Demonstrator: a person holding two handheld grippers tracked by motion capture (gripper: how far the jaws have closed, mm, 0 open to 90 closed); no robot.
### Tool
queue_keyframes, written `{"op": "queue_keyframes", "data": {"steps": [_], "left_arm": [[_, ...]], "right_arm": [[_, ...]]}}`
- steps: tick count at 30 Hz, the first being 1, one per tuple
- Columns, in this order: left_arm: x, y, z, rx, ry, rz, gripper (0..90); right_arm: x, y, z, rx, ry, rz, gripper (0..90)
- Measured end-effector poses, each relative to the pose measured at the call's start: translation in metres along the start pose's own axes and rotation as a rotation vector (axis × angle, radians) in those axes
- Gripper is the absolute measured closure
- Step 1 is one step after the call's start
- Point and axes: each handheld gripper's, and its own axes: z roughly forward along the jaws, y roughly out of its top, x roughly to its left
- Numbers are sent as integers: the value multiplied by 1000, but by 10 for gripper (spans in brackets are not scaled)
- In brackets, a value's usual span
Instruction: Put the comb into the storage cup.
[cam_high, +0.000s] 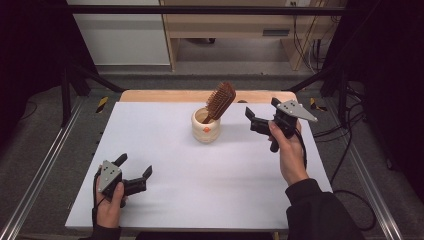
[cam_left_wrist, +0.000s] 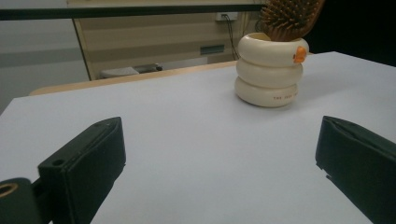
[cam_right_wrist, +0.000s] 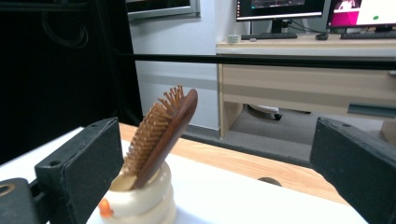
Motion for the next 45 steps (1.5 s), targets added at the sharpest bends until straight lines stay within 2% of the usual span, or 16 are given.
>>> {"op": "queue_keyframes", "data": {"steps": [4, 7, 10, 18, 27, 32, 45], "left_arm": [[5, 0, -4, -2, 13, 6, 18], [9, -2, -9, -3, 24, -5, 18], [13, -2, -14, -12, 39, 7, 17], [21, -4, -22, -23, 57, -15, 17], [22, -5, -27, -30, 43, -39, 17], [21, -5, -28, -32, 43, -36, 17], [21, -6, -33, -36, 29, -31, 17]], "right_arm": [[-3, -3, -13, -8, 8, -20, 17], [-7, -5, -22, -13, 0, -12, 17], [-11, -7, -30, -6, 1, -19, 24], [-19, -18, -49, 9, -4, -50, 24], [-24, -36, -74, 20, -12, -52, 23], [-29, -44, -88, 6, -11, -53, 18], [-41, -67, -112, 23, -40, -41, 21]]}}
